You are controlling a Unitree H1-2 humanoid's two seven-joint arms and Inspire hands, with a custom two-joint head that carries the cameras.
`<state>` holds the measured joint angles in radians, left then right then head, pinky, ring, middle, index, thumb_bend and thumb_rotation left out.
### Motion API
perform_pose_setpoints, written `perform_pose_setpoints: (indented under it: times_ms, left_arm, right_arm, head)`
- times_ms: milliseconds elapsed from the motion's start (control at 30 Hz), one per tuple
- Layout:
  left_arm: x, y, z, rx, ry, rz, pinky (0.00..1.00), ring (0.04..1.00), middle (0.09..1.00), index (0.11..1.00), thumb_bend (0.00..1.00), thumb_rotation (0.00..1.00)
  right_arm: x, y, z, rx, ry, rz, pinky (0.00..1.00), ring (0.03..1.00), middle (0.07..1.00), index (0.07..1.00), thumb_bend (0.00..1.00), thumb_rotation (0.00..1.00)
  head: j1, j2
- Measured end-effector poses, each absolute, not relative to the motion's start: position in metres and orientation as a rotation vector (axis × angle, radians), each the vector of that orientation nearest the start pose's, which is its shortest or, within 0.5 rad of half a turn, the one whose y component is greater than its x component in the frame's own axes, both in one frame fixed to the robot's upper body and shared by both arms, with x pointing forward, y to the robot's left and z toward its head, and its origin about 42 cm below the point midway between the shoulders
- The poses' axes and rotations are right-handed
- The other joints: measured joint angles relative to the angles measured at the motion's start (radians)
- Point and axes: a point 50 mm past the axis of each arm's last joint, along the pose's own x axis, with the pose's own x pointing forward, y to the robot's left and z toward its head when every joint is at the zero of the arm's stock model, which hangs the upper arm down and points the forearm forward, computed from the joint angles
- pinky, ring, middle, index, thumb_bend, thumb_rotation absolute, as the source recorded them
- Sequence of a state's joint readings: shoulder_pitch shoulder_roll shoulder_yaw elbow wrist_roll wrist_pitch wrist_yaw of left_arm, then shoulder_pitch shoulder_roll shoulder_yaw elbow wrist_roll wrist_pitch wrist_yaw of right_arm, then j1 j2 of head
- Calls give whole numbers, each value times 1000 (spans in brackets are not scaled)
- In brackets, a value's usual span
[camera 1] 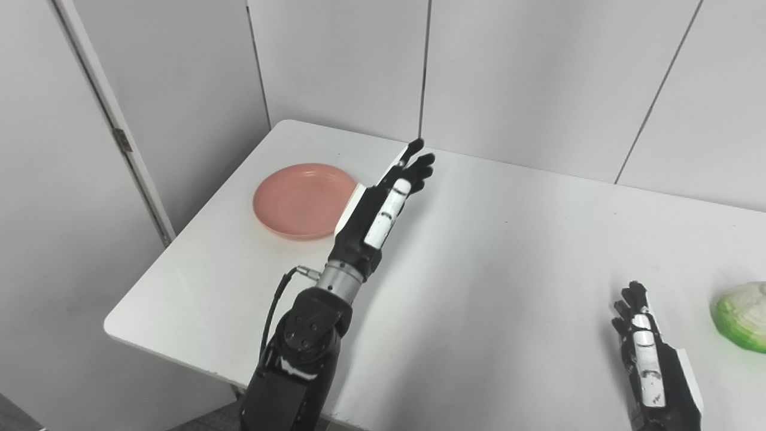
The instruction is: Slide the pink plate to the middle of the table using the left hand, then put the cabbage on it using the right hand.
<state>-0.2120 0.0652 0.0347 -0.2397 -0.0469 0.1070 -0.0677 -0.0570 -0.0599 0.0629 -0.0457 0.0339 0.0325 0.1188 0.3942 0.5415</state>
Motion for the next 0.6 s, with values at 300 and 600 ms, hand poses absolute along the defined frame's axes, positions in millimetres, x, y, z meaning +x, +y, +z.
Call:
perform_pose_setpoints:
  times_ms: [300, 600]
  left_arm:
    - [348, 259, 259, 84, -420, 5, 910, 901, 892, 893, 472, 1000]
    - [374, 320, 267, 82, -387, 121, 890, 876, 893, 898, 480, 1000]
  right_arm:
    - [300, -201, 121, -31, -64, 198, 1000, 1000, 1000, 1000, 223, 1000]
    - [300, -202, 122, -29, -65, 199, 1000, 1000, 1000, 1000, 207, 1000]
  head:
    - [-6, 3]
    - [-8, -6]
